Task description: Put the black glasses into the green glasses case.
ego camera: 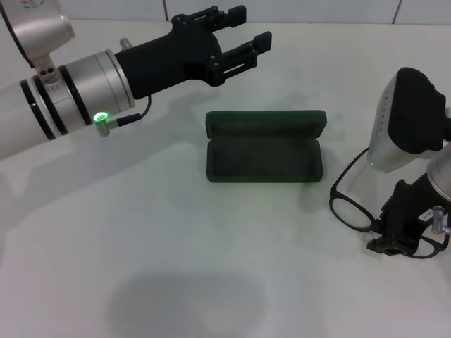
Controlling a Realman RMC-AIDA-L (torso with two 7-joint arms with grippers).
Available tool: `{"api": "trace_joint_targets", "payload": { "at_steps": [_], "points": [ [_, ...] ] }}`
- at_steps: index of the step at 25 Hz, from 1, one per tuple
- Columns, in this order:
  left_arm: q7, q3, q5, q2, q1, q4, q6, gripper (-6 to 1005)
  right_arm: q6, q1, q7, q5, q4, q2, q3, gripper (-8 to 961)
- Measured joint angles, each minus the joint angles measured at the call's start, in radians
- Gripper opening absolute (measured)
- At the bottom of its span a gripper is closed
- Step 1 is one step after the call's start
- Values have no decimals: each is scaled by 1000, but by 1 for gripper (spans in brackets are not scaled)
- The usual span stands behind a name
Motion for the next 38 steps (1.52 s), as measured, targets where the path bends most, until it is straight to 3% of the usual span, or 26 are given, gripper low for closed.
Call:
{"api": "trace_joint_targets", "payload": {
  "at_steps": [3,8,12,16,19,24,27,31,38],
  "points": [
    [0,2,2,0,-1,0,0,613,14,-3,0,1,5,0,3,272],
    [-4,1,-2,0,1,6,0,609,2,-12,-4,6,-21,-2,39,155],
    [-3,2,1,0,4,13,14,604,-22,-58,-53,55,-105,-6,155,125],
    [-20,-5,-13,1,6,13,58,598,-59,-121,-210,226,-142,-4,333,96],
    [-70,-8,-32,8,4,13,109,593,-39,-182,-464,426,-47,-2,469,97],
    [-187,-10,-27,37,-25,12,205,589,-7,-209,-1018,758,324,-10,574,99],
    [-312,-7,-23,66,-74,2,217,589,-10,-202,-1234,838,443,-10,587,99],
    [-454,-1,44,89,-158,-27,231,589,6,-201,-1364,844,470,-4,574,101],
    [-563,1,158,76,-264,-54,247,589,10,-196,-1531,862,492,-1,571,103]
  ]
}}
